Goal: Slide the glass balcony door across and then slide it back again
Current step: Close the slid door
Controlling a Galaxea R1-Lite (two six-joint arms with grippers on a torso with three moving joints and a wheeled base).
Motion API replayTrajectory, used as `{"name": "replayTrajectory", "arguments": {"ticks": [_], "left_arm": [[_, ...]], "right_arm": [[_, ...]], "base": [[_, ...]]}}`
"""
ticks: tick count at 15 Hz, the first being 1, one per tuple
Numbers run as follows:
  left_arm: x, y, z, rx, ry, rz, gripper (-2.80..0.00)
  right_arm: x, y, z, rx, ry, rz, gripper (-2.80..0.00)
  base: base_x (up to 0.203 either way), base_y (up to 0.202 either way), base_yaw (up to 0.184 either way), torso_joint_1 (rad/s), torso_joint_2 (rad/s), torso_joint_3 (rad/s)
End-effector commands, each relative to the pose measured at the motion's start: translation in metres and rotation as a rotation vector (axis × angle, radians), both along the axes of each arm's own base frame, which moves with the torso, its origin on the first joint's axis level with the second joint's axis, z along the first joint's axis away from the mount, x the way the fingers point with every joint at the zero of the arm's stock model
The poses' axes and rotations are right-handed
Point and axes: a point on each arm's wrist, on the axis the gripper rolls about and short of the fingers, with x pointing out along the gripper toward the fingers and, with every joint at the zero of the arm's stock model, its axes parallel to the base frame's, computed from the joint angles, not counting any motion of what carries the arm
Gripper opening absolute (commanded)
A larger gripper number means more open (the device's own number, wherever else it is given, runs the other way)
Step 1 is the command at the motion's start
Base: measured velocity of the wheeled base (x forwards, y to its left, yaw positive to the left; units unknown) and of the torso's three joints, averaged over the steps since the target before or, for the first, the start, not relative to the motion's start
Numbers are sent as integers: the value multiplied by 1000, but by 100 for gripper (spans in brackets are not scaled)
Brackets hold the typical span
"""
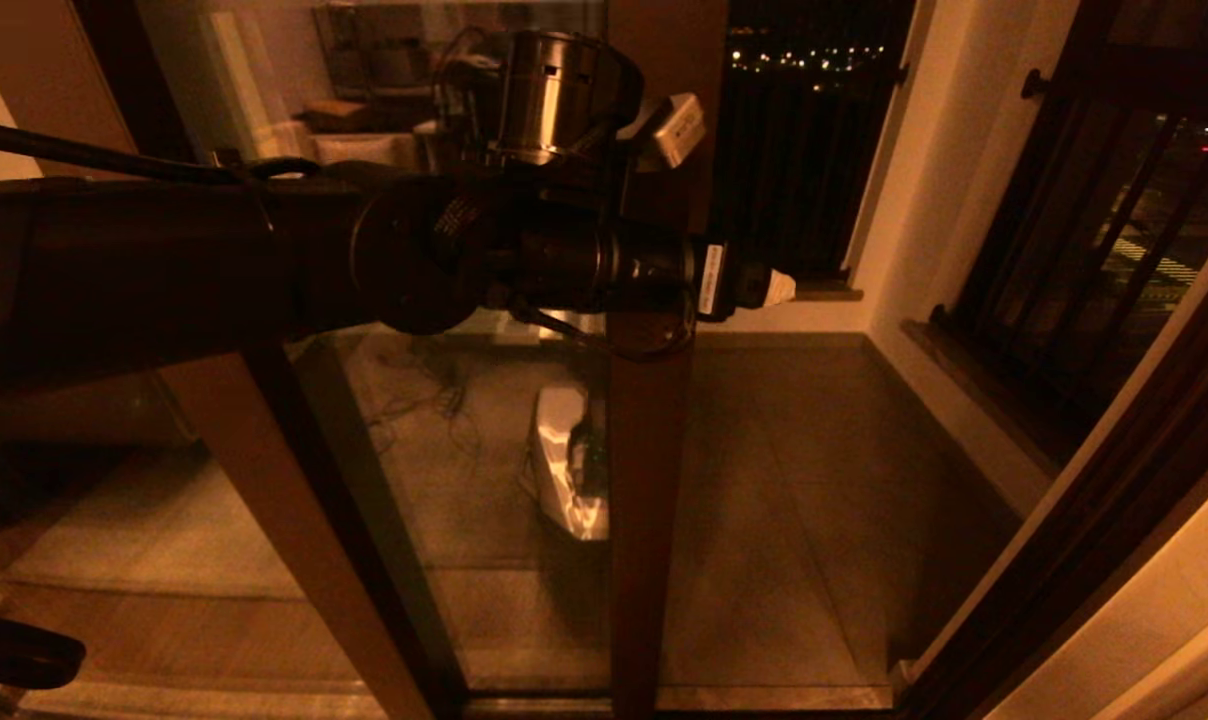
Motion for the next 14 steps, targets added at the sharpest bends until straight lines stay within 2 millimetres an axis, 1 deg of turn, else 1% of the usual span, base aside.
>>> {"name": "replayTrajectory", "arguments": {"ticks": [1,4,6,8,11,14], "left_arm": [[0,-4,-1,-2,-1,-7,0],[3,-10,0,-40,-44,-8,0],[-2,-7,4,-42,-45,-5,0],[-12,-1,14,-46,-48,-4,0],[-36,14,25,-44,-46,-15,0],[-65,40,38,-47,-52,-10,0]], "right_arm": [[0,0,0,-1,2,1,-280],[0,0,0,-1,2,1,-280],[0,0,0,-1,1,1,-280],[0,0,0,-1,0,1,-280],[0,0,0,-1,2,1,-280],[0,0,0,-1,2,1,-280]], "base": [[0,0,0,0,0,0],[0,0,0,0,0,0],[0,0,0,0,0,0],[0,0,0,0,0,0],[0,0,0,0,0,0],[0,0,0,0,0,0]]}}
